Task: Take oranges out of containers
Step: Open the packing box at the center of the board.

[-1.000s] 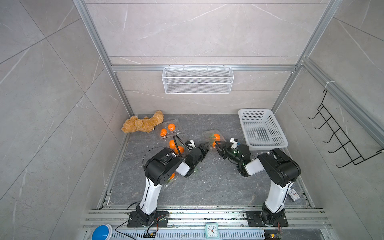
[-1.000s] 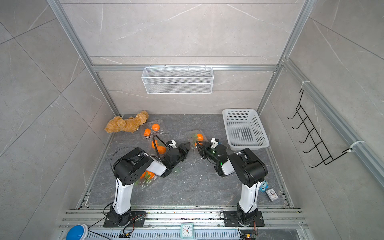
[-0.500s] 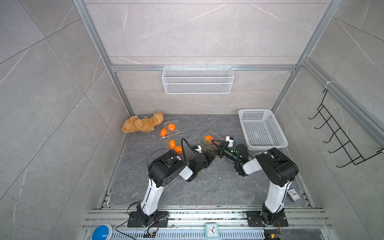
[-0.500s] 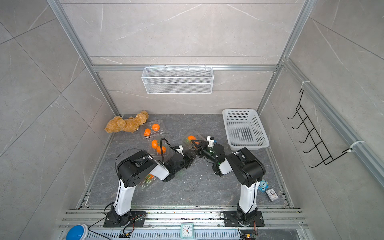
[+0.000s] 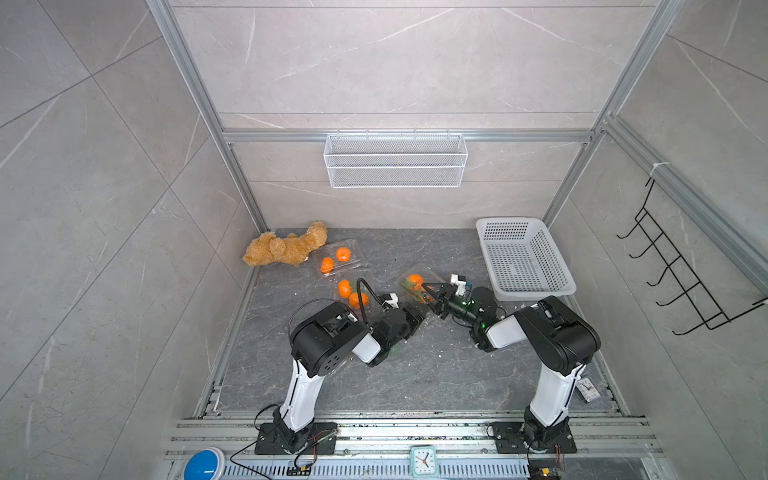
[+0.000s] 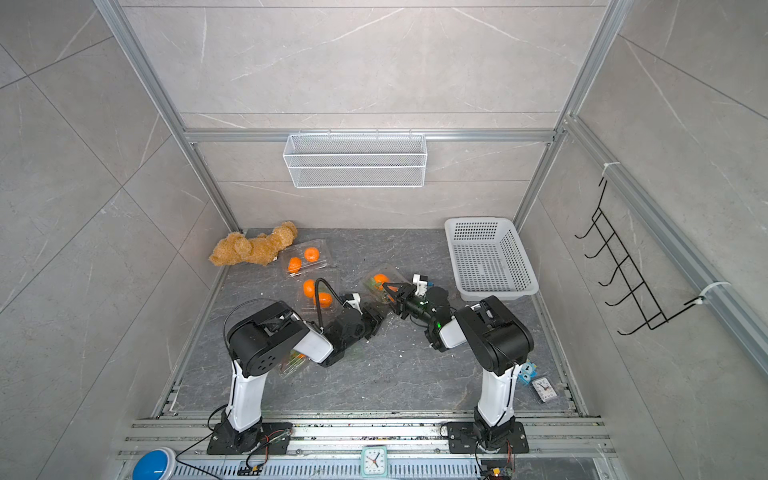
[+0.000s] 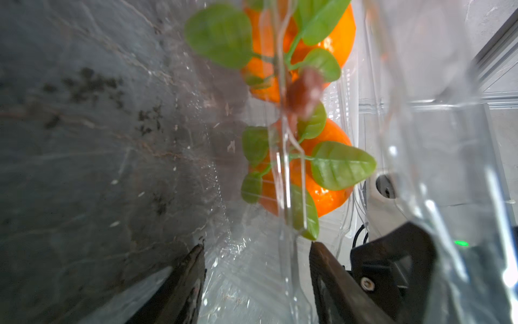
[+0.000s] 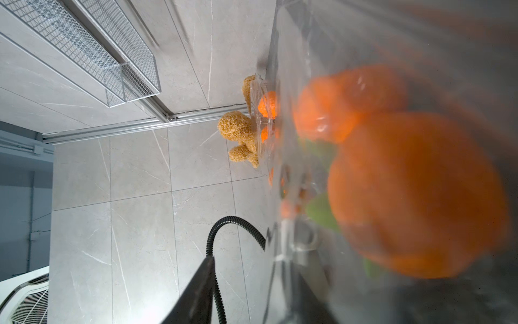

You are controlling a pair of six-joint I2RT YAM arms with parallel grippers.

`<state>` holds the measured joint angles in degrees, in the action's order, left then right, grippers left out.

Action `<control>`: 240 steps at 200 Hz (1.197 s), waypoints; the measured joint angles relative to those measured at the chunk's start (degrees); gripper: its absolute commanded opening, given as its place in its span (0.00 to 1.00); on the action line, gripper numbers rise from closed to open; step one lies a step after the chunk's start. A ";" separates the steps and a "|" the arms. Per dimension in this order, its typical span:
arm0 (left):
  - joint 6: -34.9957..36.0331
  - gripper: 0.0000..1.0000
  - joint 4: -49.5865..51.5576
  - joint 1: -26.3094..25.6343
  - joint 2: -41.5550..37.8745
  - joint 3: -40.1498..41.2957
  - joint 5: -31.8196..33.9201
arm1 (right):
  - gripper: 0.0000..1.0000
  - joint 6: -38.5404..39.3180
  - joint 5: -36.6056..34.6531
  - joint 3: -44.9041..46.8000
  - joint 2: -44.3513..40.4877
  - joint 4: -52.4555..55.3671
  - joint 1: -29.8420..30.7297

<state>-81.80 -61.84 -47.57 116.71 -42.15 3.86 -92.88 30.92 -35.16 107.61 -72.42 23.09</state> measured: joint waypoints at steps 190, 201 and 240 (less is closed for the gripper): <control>18.99 0.90 45.46 4.68 -25.38 -7.45 4.09 | 0.70 44.50 7.91 -8.52 -21.46 65.07 -7.98; 20.98 0.91 48.22 6.34 -25.14 -11.04 2.95 | 0.70 46.99 7.26 -9.27 -21.51 68.70 -8.09; 27.10 0.90 54.73 9.35 -18.27 -26.77 -2.10 | 0.72 54.88 4.81 -12.04 -21.51 79.76 -8.13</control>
<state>-54.70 -7.11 -38.22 98.43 -68.93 1.76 -38.00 35.73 -47.20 86.11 7.33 14.96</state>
